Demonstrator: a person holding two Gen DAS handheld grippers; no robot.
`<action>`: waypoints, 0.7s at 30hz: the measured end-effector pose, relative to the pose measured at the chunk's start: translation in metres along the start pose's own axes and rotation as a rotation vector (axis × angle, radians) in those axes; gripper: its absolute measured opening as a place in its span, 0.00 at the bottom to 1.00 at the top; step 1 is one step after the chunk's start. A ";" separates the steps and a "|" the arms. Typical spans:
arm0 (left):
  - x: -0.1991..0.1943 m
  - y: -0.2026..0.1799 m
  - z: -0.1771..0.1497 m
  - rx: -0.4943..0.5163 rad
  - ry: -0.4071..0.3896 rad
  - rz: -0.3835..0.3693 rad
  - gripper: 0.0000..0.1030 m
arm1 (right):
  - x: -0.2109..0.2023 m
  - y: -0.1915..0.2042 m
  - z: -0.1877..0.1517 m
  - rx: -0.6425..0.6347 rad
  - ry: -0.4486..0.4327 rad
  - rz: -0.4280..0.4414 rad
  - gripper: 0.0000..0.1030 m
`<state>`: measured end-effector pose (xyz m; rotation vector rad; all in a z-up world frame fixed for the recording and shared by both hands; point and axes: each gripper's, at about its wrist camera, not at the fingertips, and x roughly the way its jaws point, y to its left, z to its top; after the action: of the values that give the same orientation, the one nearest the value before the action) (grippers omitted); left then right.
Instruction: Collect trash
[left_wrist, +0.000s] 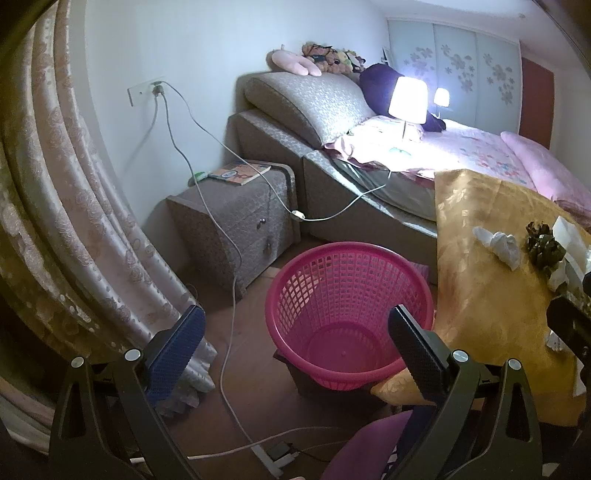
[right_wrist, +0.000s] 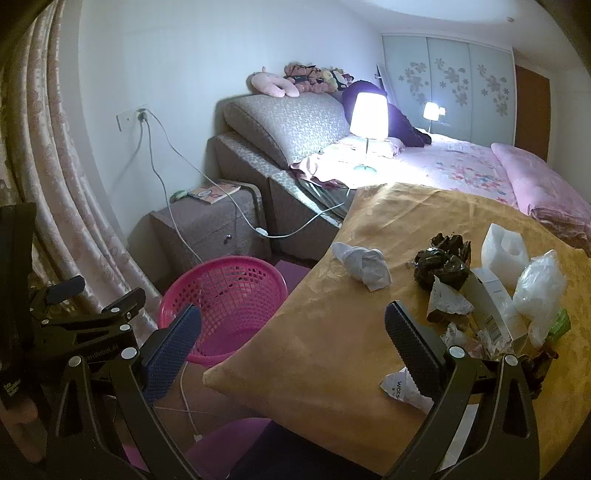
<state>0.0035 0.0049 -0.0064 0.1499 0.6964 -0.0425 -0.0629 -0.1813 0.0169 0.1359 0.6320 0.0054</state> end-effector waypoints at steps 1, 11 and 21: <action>0.000 0.000 0.000 -0.001 0.000 0.001 0.93 | 0.000 0.000 0.000 -0.001 0.000 0.000 0.93; 0.001 -0.001 0.000 0.002 0.002 -0.001 0.93 | 0.000 0.001 0.000 0.000 0.001 0.000 0.93; 0.001 -0.001 0.000 0.002 0.001 -0.001 0.93 | 0.001 0.001 0.000 -0.002 0.002 -0.001 0.93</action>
<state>0.0040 0.0040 -0.0070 0.1511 0.6973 -0.0437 -0.0624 -0.1802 0.0164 0.1341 0.6346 0.0048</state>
